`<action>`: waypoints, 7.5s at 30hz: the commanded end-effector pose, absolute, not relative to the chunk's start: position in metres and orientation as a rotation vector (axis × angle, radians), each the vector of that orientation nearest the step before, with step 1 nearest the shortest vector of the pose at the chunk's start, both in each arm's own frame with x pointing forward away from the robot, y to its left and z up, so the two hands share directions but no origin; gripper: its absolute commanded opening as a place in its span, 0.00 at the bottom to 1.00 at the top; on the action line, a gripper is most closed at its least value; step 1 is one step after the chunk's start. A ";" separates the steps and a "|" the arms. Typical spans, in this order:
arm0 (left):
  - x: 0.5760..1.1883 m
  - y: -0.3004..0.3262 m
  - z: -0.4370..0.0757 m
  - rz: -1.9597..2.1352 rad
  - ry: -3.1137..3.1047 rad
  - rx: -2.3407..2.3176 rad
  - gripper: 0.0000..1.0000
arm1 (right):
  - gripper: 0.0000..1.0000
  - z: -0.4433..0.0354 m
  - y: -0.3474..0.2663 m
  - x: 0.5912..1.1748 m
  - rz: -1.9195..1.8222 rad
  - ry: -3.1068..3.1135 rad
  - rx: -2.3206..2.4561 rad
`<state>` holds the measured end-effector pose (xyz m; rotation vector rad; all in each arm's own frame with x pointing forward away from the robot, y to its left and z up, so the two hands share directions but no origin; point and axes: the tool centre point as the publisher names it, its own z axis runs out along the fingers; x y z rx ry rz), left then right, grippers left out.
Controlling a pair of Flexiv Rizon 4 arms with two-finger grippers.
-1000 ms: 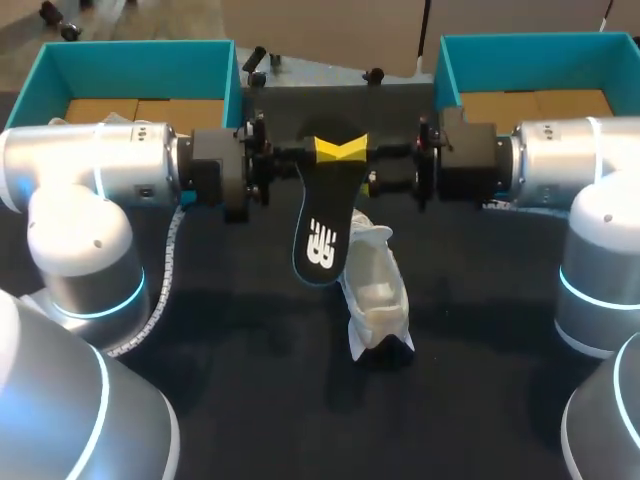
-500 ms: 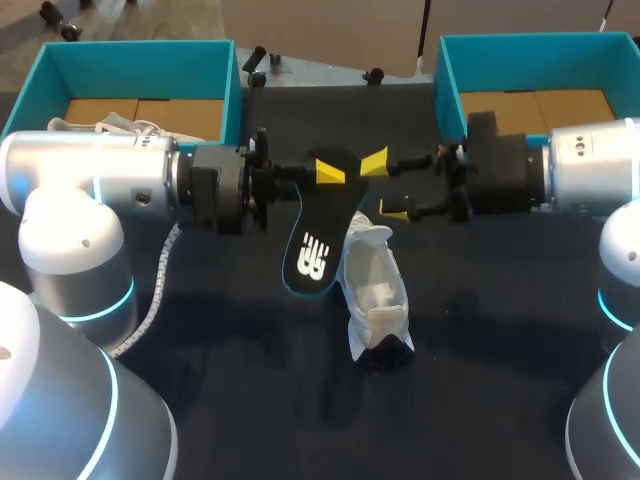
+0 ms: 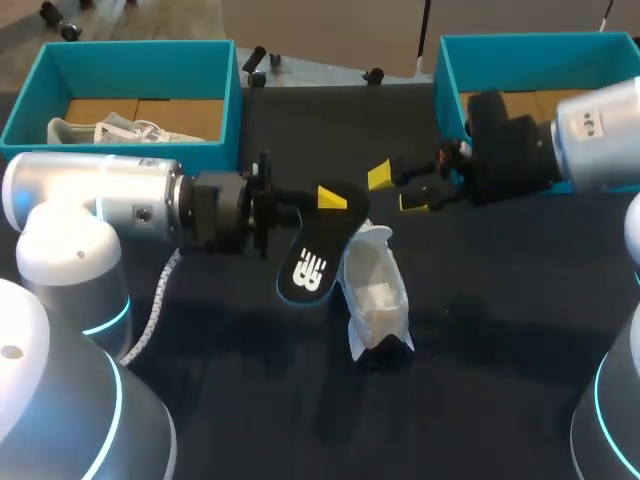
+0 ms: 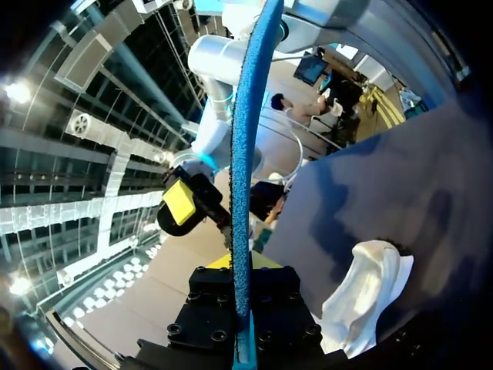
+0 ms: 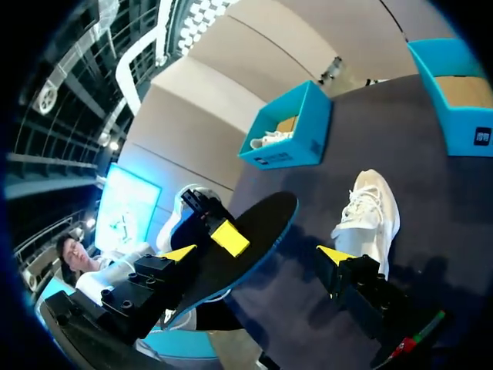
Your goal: Take the shoe out of the shoebox, open the shoe tongue, remove and reinsert the insole, then place the shoe into the shoebox
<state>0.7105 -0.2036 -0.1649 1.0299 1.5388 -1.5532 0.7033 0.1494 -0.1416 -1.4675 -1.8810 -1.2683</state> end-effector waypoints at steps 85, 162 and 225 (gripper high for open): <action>0.653 -0.236 -0.226 -1.896 1.765 0.530 0.00 | 1.00 -0.234 0.075 0.695 -0.942 -3.083 -0.062; 0.668 -0.257 -0.285 -1.791 1.905 0.598 0.00 | 1.00 -0.335 0.076 0.730 -0.840 -3.151 0.192; 0.720 -0.264 -0.348 -1.667 1.967 0.651 0.00 | 1.00 -0.335 0.076 0.730 -0.840 -3.151 0.192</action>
